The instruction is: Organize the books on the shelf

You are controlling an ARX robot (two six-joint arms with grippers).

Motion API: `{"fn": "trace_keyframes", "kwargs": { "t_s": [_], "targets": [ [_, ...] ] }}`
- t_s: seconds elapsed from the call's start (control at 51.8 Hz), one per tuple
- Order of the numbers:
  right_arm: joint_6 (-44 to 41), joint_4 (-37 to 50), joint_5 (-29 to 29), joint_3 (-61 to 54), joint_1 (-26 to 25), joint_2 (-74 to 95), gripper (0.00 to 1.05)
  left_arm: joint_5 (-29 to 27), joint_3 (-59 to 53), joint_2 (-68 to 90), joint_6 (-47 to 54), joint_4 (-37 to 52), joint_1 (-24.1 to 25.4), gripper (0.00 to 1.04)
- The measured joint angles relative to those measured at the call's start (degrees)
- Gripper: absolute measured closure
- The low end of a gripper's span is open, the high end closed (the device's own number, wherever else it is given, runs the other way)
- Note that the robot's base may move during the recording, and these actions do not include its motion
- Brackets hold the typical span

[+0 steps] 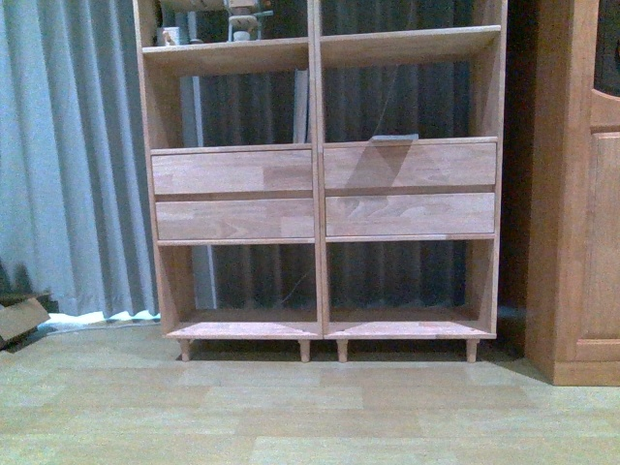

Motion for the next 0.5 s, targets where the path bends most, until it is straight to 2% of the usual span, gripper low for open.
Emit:
{"fn": "trace_keyframes", "kwargs": {
  "t_s": [0.502],
  "targets": [
    [0.00, 0.00, 0.00, 0.00, -0.02, 0.00, 0.07, 0.00, 0.00, 0.00, 0.00, 0.00, 0.00, 0.07]
  ]
}}
